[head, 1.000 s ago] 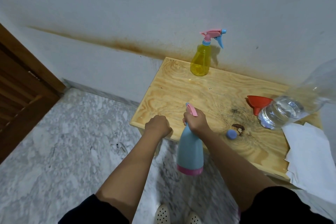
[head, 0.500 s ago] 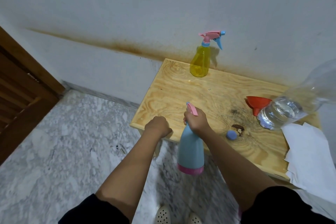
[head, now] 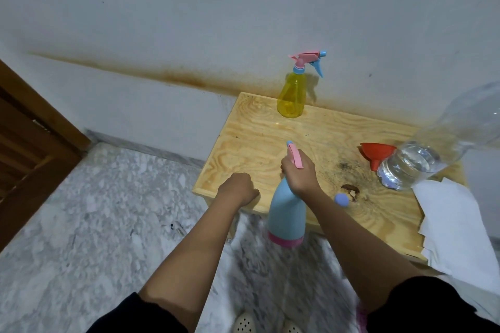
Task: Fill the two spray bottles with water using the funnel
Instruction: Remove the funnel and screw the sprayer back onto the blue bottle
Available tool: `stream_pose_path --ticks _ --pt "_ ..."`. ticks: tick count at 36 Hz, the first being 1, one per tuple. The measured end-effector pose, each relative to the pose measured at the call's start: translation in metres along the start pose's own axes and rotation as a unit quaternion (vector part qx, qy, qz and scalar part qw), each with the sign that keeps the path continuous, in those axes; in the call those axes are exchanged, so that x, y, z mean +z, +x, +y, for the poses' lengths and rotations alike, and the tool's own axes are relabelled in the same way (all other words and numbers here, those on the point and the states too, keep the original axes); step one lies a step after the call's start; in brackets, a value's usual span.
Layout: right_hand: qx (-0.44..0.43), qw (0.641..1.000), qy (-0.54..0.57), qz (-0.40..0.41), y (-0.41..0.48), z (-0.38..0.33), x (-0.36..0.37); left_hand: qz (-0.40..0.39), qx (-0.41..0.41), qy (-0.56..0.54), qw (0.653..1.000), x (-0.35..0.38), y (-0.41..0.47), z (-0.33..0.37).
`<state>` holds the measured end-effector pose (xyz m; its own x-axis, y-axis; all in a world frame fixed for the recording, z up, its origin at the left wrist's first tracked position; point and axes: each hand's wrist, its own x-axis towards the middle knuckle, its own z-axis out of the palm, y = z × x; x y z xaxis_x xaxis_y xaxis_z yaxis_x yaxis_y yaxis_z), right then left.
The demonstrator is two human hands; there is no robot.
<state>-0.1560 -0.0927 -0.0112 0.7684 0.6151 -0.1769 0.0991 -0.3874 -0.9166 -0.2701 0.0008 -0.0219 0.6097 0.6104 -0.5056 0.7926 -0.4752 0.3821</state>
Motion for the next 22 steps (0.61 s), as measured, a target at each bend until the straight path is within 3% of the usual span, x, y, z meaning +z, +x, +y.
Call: stream_pose_path --ticks 5,12,16,22 --pt "-0.049 0.998 0.009 0.032 -0.001 -0.015 -0.017 -0.007 0.055 -0.035 0.998 -0.005 -0.001 0.015" --pt "-0.101 0.983 0.014 0.153 0.016 -0.032 -0.042 -0.045 0.176 -0.12 0.976 -0.014 -0.003 0.053" --pt "-0.133 0.968 -0.003 0.213 0.029 -0.037 -0.059 -0.068 0.206 -0.187 0.958 -0.011 -0.003 0.078" --pt "-0.167 0.94 -0.034 0.296 0.061 -0.033 -0.083 -0.034 0.251 -0.245 0.936 0.01 0.022 0.114"
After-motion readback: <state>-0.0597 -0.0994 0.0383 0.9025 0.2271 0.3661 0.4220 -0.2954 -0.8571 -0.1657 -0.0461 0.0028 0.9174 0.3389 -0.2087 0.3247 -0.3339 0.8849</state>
